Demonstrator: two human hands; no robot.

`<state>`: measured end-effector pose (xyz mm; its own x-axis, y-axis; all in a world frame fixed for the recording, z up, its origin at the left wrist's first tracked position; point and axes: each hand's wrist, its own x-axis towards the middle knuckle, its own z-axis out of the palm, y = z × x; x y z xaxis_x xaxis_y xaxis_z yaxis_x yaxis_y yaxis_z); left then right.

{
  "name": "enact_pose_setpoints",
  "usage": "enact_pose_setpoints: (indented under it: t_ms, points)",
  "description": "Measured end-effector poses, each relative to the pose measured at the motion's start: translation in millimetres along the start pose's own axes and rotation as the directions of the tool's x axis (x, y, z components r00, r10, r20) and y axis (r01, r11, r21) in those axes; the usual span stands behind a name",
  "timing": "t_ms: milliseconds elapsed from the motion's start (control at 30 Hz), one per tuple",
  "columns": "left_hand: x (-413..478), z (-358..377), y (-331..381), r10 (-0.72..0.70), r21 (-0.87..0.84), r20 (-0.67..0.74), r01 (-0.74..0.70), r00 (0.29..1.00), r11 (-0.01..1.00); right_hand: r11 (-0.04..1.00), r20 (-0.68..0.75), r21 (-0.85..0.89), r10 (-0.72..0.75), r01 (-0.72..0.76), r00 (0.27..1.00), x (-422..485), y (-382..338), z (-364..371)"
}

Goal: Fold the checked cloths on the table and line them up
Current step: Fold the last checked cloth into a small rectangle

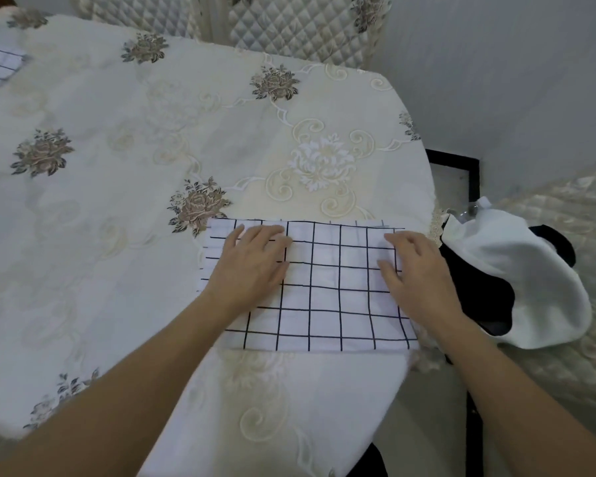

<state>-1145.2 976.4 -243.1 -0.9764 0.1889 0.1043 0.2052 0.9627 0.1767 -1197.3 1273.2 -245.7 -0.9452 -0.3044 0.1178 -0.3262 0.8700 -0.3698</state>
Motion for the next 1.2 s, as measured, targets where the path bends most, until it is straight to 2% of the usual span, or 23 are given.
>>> enact_pose_setpoints:
  t_ms: [133,233,367,567,800,1000,1100,1200]
  points:
    - [32.3,-2.9,-30.4,0.108,0.015,0.073,-0.109,0.991,0.994,0.996,0.132,-0.068,-0.05,0.059,0.99,41.7,14.5,-7.1]
    - [40.6,0.1,-44.8,0.137,0.057,0.048,-0.14,0.989,0.989,0.993,0.142,-0.067,-0.083,0.094,0.986,57.4,20.5,-7.4]
    - [46.7,3.3,-56.5,0.113,0.103,0.002,-0.113,0.994,0.988,0.995,0.181,-0.052,-0.072,0.082,0.981,69.1,23.7,-7.9]
    - [51.6,-0.4,-57.6,0.074,0.054,0.024,-0.075,0.997,0.996,0.998,0.251,0.053,0.015,-0.03,0.968,81.6,24.2,-12.5]
    - [50.6,-8.9,-57.4,0.024,0.03,0.065,-0.026,0.998,0.999,0.99,0.29,0.126,0.02,-0.059,0.957,85.5,25.6,-15.9]
    - [47.7,-12.6,-62.1,0.024,-0.01,0.122,-0.023,0.992,1.0,0.969,0.267,0.183,0.112,-0.165,0.957,76.6,25.9,-18.9]
    - [46.4,-15.3,-62.1,0.005,-0.02,0.087,-0.004,0.996,1.0,0.968,0.224,0.196,0.11,-0.155,0.969,73.4,24.9,-18.2]
    - [43.0,-18.3,-66.8,-0.028,-0.002,0.07,0.028,0.997,1.0,0.978,0.167,0.189,0.051,-0.082,0.985,73.5,25.0,-14.7]
